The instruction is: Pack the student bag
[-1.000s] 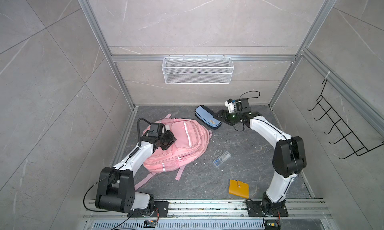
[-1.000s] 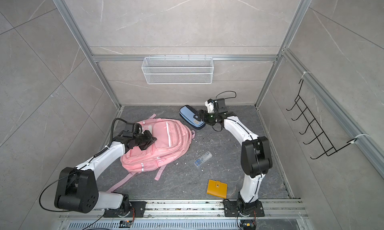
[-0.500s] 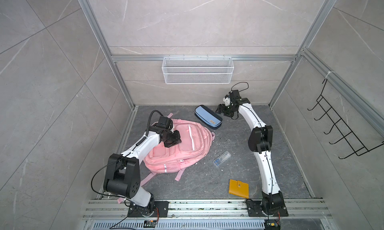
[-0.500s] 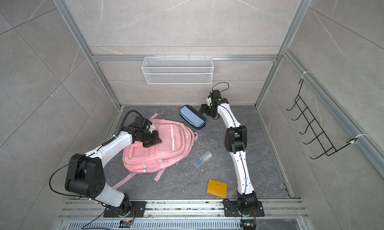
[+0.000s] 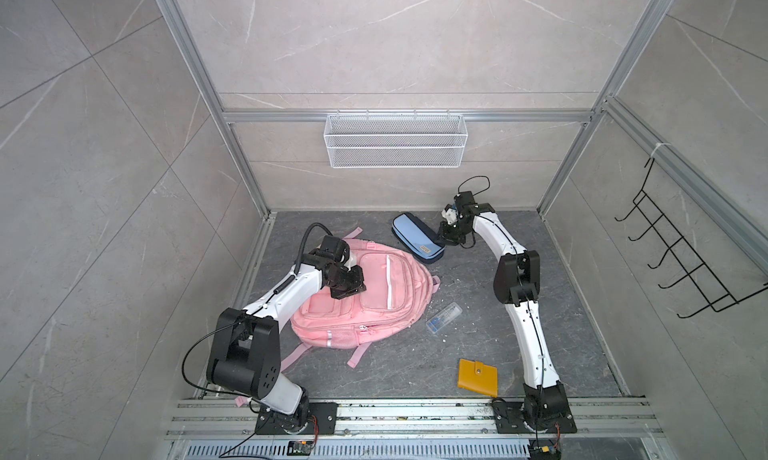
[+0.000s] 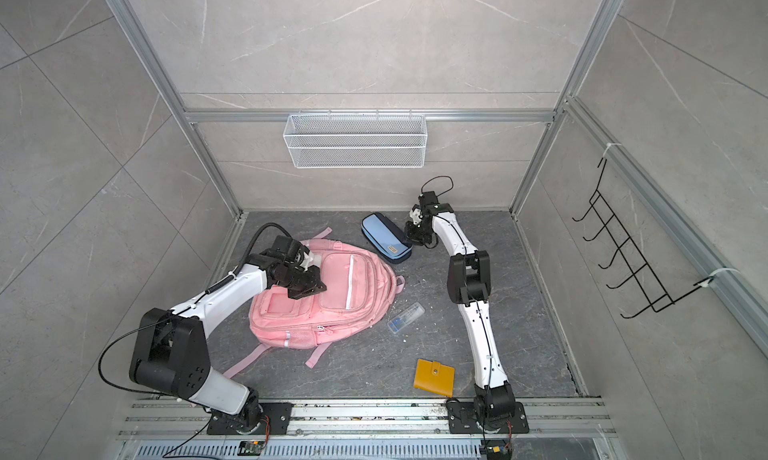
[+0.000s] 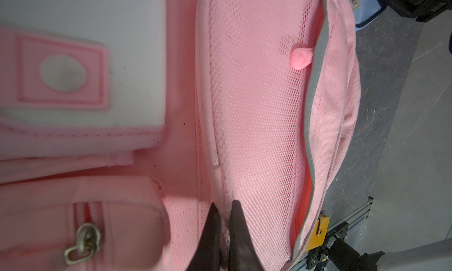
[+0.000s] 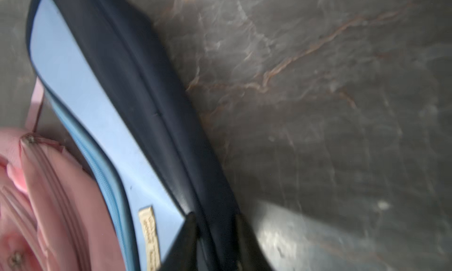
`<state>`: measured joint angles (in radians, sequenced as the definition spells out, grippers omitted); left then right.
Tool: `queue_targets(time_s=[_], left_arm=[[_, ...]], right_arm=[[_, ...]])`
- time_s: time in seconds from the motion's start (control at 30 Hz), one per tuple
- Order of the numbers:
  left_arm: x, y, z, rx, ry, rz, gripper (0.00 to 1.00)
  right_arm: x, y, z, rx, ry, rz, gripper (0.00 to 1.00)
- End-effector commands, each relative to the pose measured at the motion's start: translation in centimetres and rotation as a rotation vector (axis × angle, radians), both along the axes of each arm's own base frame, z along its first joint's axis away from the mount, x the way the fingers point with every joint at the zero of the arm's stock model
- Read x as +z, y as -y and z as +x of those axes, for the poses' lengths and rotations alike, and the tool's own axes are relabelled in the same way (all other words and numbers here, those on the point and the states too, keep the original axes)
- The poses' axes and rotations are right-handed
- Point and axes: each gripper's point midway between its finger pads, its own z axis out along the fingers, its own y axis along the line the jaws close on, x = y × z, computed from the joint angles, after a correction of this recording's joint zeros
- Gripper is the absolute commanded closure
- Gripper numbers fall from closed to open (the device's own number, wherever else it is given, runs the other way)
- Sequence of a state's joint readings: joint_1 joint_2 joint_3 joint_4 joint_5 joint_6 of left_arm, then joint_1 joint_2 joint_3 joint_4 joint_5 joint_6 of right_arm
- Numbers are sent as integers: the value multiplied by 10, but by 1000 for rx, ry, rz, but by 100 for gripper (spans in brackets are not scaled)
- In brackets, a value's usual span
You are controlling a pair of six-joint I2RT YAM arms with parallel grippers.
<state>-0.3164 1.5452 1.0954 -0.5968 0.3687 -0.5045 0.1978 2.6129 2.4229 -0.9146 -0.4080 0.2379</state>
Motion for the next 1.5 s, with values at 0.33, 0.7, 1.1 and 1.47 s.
queue_targets(time_s=[0.33, 0.7, 1.1, 1.47], left_arm=[[10, -22, 5, -117, 90, 190, 100], [0, -42, 16, -256, 148, 514, 100], [86, 6, 12, -207, 297, 611, 27], [40, 97, 21, -355, 251, 623, 35]], right_arm=[[22, 46, -80, -169, 62, -104, 100], [7, 82, -190, -403, 4, -92, 89], [51, 79, -158, -360, 86, -107, 37], [31, 73, -115, -251, 42, -103, 33]])
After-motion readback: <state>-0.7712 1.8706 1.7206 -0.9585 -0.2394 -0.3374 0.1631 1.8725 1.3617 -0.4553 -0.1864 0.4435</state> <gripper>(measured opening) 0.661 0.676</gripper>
